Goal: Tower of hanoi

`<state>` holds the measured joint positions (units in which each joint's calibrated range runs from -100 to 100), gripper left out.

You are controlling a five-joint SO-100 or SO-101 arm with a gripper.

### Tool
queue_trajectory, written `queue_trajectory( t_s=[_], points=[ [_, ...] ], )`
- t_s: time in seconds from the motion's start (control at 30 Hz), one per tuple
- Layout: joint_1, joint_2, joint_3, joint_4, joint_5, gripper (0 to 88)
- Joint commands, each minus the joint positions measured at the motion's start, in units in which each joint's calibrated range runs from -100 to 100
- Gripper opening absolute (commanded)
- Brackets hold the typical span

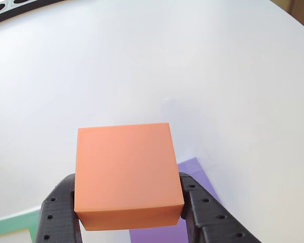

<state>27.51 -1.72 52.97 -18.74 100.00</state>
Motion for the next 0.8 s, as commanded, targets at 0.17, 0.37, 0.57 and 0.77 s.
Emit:
queue_trajectory(
  t_s=[0.17, 0.37, 0.57, 0.77],
  points=[
    [-1.09, -19.27, -21.94, 44.92, 0.0, 10.4],
    [-2.61, -21.67, -43.56, 76.49, 0.0, 10.2],
    [-5.28, -21.51, -65.82, 103.6, 0.0, 10.2],
    [-9.02, -23.36, -75.82, 117.2, 0.0, 10.2]
  ],
)
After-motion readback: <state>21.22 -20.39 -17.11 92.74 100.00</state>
